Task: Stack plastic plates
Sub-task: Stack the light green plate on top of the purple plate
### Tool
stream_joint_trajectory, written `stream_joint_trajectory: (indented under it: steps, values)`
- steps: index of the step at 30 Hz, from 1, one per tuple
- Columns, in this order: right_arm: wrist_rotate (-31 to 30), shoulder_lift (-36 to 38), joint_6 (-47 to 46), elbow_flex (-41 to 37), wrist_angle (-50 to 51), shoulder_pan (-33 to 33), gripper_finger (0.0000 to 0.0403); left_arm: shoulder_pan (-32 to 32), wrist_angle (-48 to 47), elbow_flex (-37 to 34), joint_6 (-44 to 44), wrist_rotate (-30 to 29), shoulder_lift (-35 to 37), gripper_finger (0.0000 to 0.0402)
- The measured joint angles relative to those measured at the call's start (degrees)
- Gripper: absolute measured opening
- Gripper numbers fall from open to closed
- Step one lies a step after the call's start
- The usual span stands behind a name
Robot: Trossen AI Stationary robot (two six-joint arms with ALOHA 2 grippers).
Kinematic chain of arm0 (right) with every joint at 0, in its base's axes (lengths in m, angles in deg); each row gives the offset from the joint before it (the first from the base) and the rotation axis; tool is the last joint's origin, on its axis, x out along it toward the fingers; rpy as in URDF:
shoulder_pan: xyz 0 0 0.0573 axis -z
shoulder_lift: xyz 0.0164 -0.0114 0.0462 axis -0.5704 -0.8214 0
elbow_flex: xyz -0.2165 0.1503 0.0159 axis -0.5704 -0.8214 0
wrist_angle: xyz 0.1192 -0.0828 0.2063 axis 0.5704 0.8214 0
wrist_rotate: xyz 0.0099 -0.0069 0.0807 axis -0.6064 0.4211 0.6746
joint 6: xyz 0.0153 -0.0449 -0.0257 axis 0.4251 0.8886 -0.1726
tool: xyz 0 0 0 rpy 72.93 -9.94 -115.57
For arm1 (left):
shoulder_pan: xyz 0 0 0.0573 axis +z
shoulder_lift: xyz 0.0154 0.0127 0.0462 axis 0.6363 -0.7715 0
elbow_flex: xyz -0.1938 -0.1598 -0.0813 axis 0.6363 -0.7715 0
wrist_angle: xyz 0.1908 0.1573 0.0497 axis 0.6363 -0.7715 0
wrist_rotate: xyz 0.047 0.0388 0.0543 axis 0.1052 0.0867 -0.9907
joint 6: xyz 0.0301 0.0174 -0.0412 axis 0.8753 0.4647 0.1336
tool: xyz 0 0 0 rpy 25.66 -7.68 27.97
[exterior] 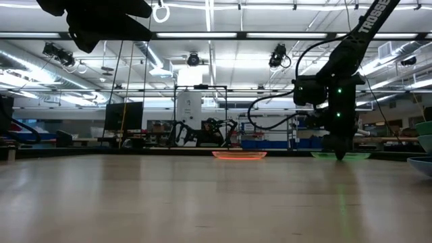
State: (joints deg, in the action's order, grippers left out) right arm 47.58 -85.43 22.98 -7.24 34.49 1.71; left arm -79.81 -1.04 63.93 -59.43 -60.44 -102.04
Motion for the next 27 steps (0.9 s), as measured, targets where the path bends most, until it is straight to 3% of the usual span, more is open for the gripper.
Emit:
stream_joint_trajectory:
  steps: [9, 16, 27]
  values:
    - [1.27, -0.07, -1.26, -0.04, -1.05, -0.48, 0.001, 0.0, 0.01, 0.0, -0.02, 0.0, 0.0, 0.019]
    - [0.89, -0.05, -2.67, -0.02, 0.33, -2.86, 0.0007, 0.0, 0.0, 0.0, 0.0, 0.0, 0.0, 0.019]
    - [1.12, 1.73, -9.14, 5.48, 19.67, -16.54, 0.0004, 0.0, 0.0, 0.0, -0.04, 0.0, 0.0, 0.019]
